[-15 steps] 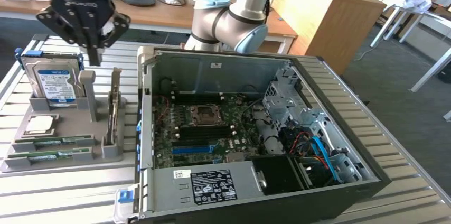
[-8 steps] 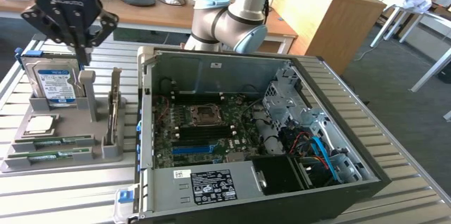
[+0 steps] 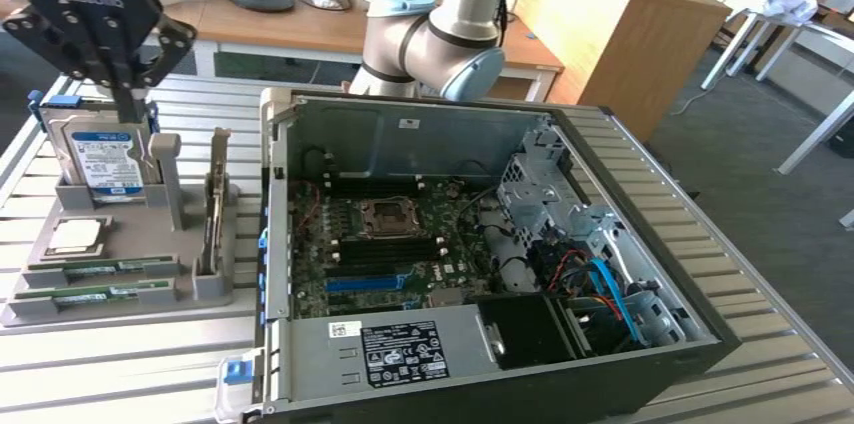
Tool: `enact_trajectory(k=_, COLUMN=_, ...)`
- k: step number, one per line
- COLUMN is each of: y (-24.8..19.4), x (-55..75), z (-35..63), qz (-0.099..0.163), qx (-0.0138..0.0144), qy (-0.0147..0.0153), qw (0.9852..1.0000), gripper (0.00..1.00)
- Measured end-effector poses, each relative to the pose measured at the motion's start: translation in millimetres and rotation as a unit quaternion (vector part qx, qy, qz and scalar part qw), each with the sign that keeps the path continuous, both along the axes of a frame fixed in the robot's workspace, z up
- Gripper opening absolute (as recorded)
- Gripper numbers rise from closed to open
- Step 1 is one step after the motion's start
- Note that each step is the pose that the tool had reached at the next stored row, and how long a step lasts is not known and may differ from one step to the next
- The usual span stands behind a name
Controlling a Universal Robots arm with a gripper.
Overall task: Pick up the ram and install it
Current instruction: 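Reach for the ram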
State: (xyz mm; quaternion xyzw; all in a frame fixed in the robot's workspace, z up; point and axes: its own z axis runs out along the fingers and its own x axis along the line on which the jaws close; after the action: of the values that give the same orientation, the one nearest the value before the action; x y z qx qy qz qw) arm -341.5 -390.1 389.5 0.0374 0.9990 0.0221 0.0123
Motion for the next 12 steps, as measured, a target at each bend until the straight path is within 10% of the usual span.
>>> enact_trajectory(k=12, y=0.4, x=-30.2, z=-1.1, qz=0.000, qx=0.0000, qy=0.0000, qw=1.0000, gripper=0.10)
